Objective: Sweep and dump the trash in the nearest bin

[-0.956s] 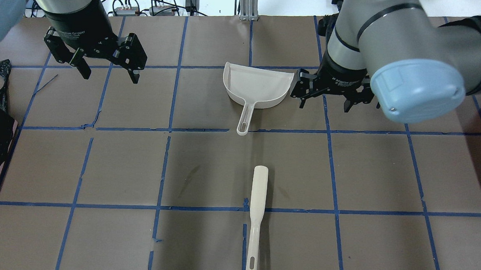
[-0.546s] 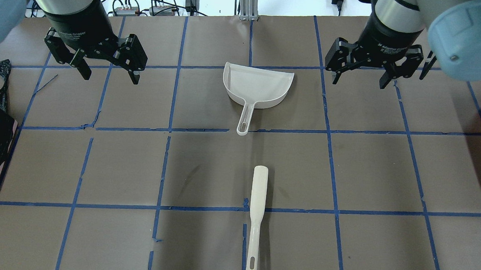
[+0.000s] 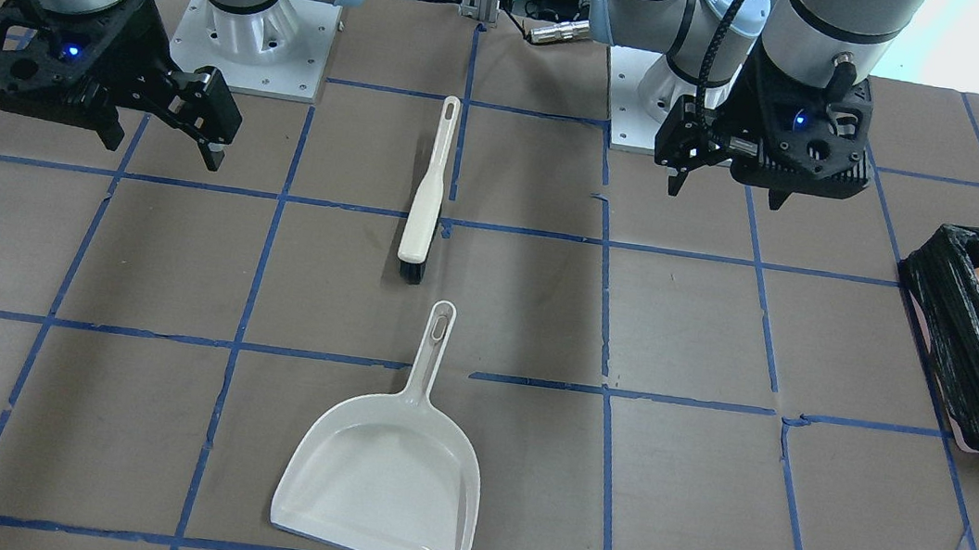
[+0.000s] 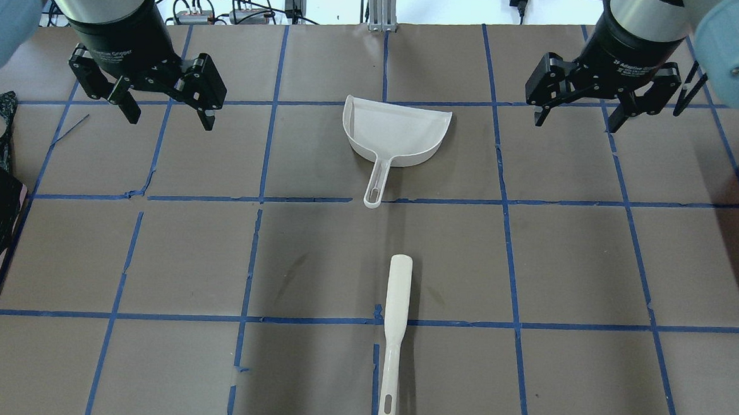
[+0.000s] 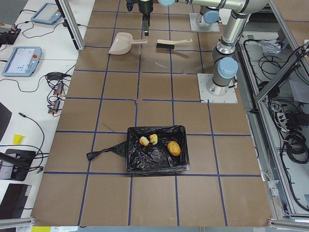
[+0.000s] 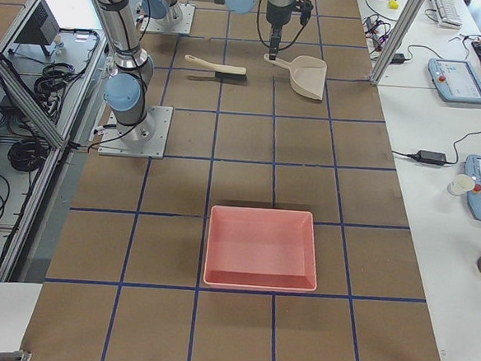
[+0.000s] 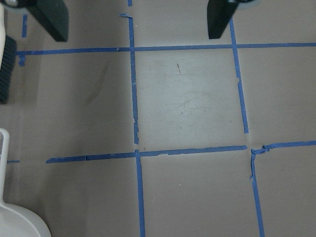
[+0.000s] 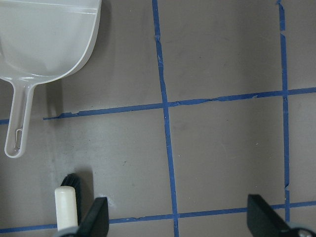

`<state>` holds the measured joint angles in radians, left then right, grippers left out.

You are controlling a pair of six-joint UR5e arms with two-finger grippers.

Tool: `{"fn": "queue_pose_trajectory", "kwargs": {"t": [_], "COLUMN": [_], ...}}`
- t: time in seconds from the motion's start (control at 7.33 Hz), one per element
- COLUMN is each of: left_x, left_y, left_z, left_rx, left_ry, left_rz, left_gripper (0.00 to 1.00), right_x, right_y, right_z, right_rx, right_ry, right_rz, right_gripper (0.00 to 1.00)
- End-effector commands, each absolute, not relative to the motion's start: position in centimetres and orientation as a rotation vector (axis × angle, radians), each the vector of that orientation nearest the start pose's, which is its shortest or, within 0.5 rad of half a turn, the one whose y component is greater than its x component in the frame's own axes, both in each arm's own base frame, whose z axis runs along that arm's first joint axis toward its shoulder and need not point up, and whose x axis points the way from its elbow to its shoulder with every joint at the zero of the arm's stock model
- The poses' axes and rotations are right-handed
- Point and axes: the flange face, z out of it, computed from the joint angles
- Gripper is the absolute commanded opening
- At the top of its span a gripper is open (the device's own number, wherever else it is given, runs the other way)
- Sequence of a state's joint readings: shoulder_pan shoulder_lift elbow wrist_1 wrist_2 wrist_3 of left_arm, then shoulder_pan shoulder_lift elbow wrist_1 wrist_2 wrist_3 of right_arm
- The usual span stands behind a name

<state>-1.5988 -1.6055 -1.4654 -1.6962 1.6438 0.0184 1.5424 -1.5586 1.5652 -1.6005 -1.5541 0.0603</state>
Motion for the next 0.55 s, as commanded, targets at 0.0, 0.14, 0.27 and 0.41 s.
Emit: {"fn": "queue_pose_trajectory", "kwargs": {"t": [0.0,0.14,0.27,0.41], "left_x": [-13.99,-14.08,-14.06,-14.03], "left_y": [-49.60,-49.60,-49.60,-49.88], "left_z": [51.02,51.11,51.17,51.54], "left_rx": [0.074,0.076,0.076,0.073], "left_ry": [3.067,3.069,3.067,3.071], "left_rz": [0.084,0.080,0.079,0.066], "left_gripper": [1.00,1.00,1.00,1.00], "right_x": [12.26,12.20,12.28,12.28], "right_y": [-49.98,-49.97,-49.74,-49.67], "right_z": [48.63,48.54,48.77,48.83], "right_rx": [0.134,0.136,0.133,0.133], "right_ry": [3.115,3.114,3.114,3.114], "right_rz": [-0.031,-0.026,-0.033,-0.033], "right_gripper": [1.00,1.00,1.00,1.00]}}
